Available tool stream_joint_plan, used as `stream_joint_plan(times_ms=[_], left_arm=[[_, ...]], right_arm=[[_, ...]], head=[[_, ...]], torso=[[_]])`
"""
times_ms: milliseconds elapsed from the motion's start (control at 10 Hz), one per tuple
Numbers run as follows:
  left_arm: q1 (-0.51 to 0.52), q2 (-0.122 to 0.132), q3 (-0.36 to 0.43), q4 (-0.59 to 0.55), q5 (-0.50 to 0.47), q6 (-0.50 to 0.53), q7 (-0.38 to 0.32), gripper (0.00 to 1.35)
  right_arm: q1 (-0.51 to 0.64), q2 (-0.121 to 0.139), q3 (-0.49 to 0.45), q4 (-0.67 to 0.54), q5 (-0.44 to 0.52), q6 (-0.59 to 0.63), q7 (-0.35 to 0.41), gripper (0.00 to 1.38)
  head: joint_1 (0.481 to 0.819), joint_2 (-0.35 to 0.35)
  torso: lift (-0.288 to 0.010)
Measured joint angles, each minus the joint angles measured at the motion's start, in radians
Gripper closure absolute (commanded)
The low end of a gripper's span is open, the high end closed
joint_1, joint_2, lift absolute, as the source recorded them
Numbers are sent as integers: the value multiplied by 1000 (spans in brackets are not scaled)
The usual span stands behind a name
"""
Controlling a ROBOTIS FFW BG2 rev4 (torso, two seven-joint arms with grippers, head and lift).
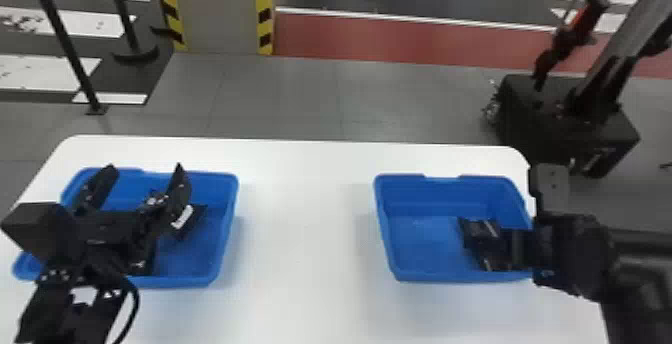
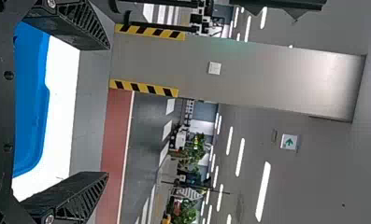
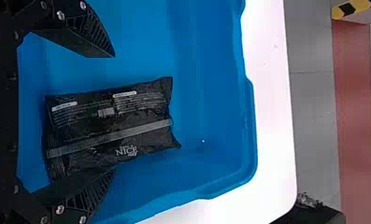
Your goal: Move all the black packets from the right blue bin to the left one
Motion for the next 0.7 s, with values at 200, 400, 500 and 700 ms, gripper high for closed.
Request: stream_joint_plan(times_ms=[200, 400, 500, 700], left_arm=[[0, 0, 0, -2, 0, 4, 0, 70], [0, 0, 0, -8, -9, 10, 0, 75], [0, 0, 0, -15, -20, 22, 0, 75], [-1, 0, 0, -24, -27, 40, -1, 75]], right_arm=[[-29, 0, 0, 36, 21, 39, -12, 168], [-47, 1, 1, 40, 36, 95, -35, 168], [-53, 1, 0, 46, 43, 117, -38, 168], [-60, 1, 0, 60, 54, 136, -49, 252]], head=[[695, -134], [695, -141], [695, -144], [695, -153]], torso=[[-110], [-110], [-110], [-110]])
